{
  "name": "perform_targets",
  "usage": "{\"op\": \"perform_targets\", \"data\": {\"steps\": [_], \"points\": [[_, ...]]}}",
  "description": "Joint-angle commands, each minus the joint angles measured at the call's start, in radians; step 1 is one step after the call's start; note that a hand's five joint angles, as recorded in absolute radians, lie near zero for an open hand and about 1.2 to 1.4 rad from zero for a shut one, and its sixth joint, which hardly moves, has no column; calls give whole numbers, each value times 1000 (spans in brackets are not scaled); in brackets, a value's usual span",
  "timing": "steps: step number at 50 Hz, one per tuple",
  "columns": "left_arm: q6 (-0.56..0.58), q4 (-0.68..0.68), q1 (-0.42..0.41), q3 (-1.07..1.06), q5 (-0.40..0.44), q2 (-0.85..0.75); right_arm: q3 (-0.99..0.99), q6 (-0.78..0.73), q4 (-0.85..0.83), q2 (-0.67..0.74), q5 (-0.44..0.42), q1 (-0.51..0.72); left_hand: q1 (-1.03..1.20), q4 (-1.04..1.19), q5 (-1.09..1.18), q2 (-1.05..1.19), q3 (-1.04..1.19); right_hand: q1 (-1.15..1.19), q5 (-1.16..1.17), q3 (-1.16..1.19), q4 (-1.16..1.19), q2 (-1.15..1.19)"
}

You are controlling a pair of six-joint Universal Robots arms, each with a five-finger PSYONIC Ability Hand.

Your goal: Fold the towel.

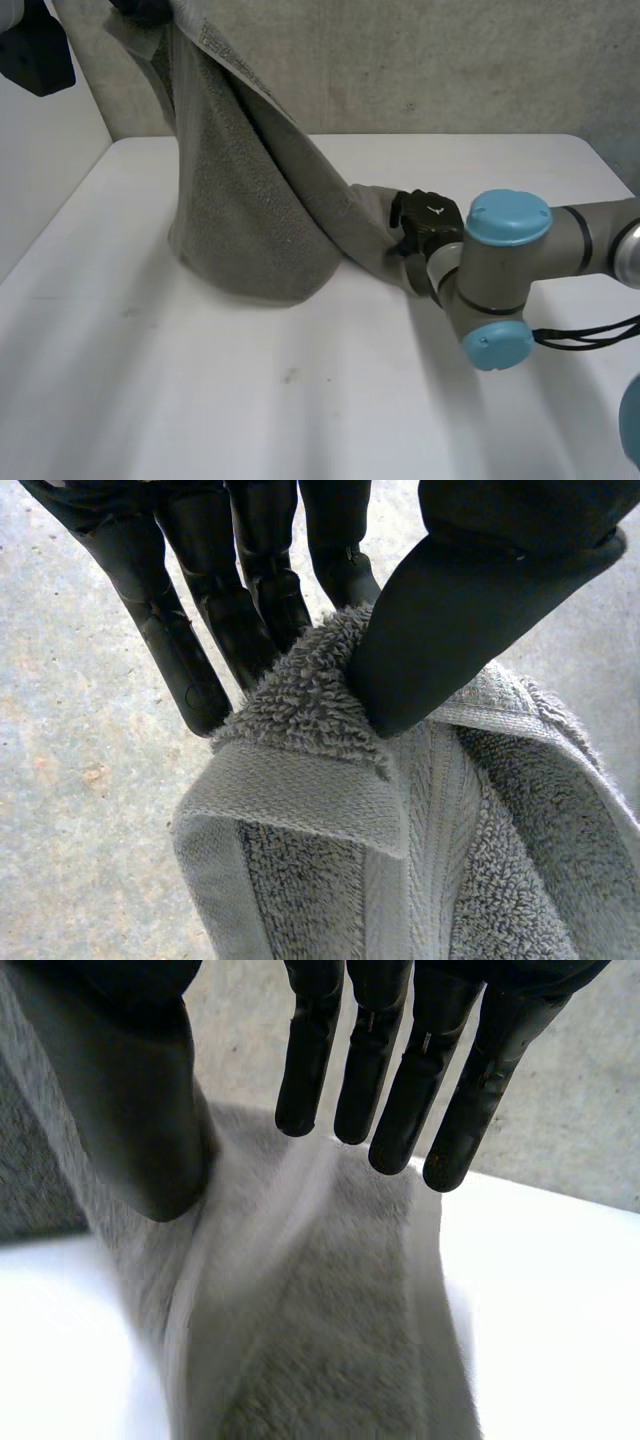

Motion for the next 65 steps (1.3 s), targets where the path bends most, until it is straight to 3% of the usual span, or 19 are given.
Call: {"op": "perform_targets", "data": {"steps": [1,9,11,17,23,24,26,32,35,38,45,50,59,65], "points": [[-18,-2,3,0,2,3,4,-26,9,32,-153,-34,209,177,190,179,179,2,2,-1,2,7],[-22,-9,5,-4,2,2,8,-21,15,24,-166,-32,209,177,190,179,179,102,102,99,102,107],[-20,-16,5,-23,2,2,7,-20,17,21,-166,-34,209,177,190,179,179,667,667,664,667,672],[-20,-17,13,-57,2,0,14,19,21,-50,-166,-69,209,177,190,179,179,670,670,668,671,676],[-5,-17,72,-155,9,2,50,13,24,-357,-177,-236,209,177,190,179,179,670,670,668,671,676],[-5,-17,72,-155,9,2,50,13,24,-358,-177,-236,209,177,190,179,179,670,670,668,671,676],[-3,-17,92,-191,14,0,40,-64,41,-479,-199,-299,209,177,190,179,179,670,670,668,671,676],[0,-16,103,-228,15,-3,17,-245,150,-619,-284,-378,209,177,190,179,179,670,670,668,671,676],[0,-19,114,-248,17,-1,-36,-375,261,-685,-319,-399,209,177,190,179,179,670,670,668,671,676],[11,-20,114,-287,18,6,-131,-550,479,-728,-327,-398,209,177,190,179,179,670,670,668,671,676],[113,-45,100,-359,17,9,-223,-705,718,-694,-325,-393,209,177,190,179,179,670,670,668,671,676],[210,-49,85,-443,9,-15,-228,-802,845,-547,-313,-382,209,177,190,179,179,670,670,668,671,676],[296,-42,60,-422,5,-169,-259,-917,877,-323,-220,-310,209,177,190,179,179,670,670,668,671,676],[282,-26,46,-170,2,-342,-513,-938,808,-125,-120,-283,209,177,190,179,179,670,670,668,671,676]]}}
